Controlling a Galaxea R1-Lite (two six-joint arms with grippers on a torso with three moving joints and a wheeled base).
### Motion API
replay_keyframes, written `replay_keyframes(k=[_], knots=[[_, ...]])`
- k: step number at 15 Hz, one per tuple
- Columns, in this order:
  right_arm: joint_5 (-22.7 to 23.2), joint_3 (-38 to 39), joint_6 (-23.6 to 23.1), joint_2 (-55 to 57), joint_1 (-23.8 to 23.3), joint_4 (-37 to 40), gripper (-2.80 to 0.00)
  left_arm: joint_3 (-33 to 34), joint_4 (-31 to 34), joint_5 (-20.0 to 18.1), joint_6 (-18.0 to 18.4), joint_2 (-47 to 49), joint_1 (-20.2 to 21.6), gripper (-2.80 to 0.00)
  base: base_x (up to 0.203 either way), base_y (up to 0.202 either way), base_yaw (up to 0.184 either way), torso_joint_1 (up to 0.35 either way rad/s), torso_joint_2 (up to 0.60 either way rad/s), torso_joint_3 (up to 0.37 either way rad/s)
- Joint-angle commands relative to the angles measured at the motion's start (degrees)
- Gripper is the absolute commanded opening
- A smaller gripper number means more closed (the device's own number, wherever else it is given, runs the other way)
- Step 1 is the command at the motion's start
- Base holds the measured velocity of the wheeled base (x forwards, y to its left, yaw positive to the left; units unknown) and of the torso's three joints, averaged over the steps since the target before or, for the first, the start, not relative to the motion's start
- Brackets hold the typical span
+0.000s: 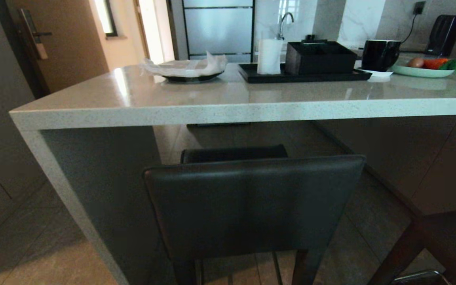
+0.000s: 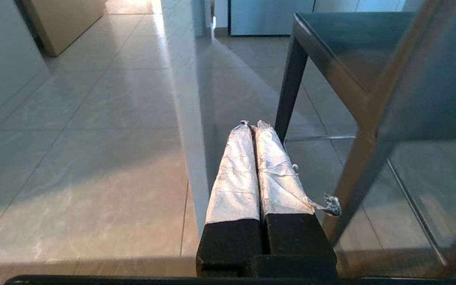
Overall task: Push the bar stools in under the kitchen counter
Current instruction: Pull the gray chair out from under the dining table
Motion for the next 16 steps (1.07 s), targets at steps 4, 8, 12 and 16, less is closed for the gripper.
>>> replay_keyframes(k=[4,8,12,16], knots=[[0.01,0.09,0.02,0.09,0.00,-0.02,-2.80,0.00,-0.06,0.01,0.00,0.09,0.04,-2.80,0.115,0.000,0.001,0.002,0.00,0.000],[0.01,0.09,0.02,0.09,0.00,-0.02,-2.80,0.00,-0.06,-0.08,0.00,0.09,0.04,-2.80,0.000,0.000,0.000,0.000,0.00,0.000],[0.07,0.09,0.02,0.09,0.00,-0.02,0.00,0.00,-0.06,0.01,-0.09,0.09,0.04,0.00,0.000,0.000,0.000,0.000,0.00,0.000],[-0.01,0.09,0.02,0.03,0.00,-0.02,0.00,0.00,-0.06,0.01,-0.18,0.09,0.04,0.00,0.000,0.000,0.000,0.000,0.00,0.000]])
